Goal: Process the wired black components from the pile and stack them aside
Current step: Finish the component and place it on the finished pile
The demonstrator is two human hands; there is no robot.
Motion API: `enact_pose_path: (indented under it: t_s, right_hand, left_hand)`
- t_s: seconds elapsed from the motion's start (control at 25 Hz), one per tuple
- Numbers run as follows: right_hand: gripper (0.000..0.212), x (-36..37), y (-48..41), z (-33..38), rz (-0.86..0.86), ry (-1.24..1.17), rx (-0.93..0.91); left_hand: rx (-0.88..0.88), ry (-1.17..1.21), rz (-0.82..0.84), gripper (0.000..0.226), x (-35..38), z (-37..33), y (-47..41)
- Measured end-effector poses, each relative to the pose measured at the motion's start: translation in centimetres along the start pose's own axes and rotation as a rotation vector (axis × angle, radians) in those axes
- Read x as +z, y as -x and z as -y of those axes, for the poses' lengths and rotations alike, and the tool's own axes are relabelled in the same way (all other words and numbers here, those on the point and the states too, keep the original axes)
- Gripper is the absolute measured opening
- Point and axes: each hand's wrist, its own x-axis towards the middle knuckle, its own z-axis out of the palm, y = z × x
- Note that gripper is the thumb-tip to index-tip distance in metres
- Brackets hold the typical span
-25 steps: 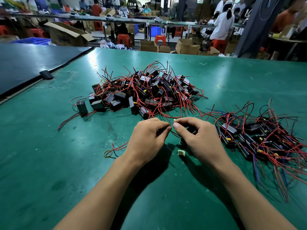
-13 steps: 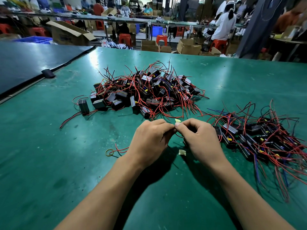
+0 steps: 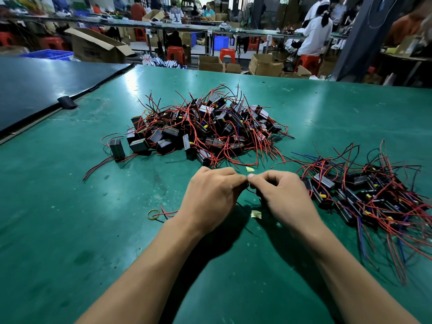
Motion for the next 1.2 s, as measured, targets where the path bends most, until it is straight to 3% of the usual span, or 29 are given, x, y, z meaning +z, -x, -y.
enact_pose_path:
  t_s: [0.16,0.28,0.36,0.8,0.88,1.0,1.2]
  right_hand:
    - [0.005,-1.2,-0.1,0.0,0.004,0.096,-0.291]
    - [0.026,-1.9,-0.4,-0.7,0.093,0.193,-0.437]
    - [0.026,-2.0,-0.6,-0.8,0.107,0.235,-0.500]
    - [0.005,-1.7,-0.6,-1.0,0.034,0.256,-0.541]
    - [0.010,-1.4,-0.3,-0.7,0.013,0.231,-0.488]
    - [0.020,-0.8,-0.2,-0.2,0.039,0.094,-0.227]
    - [0.025,-1.3,-0.3,0.8,0.265,-0.225,0.239]
  left_hand:
    - [-0.015,0.059,0.005,0.016,-0.1,0.4,0.1]
    - [-0.033,0.121,0.019,0.013,-0.1,0.8,0.1]
    - [-0.037,0.152,0.029,0.014,0.0,0.9,0.1]
    - [-0.010,0.140,-0.013,0.020,0.0,0.9,0.0]
    - [-0.004,0.104,-0.026,0.018,-0.1,0.7,0.0]
    - [0.013,0.040,-0.013,0.022,-0.2,0.3,0.1]
    - [0.027,0.002,0.006,0.028,-0.3,0.0,0.1]
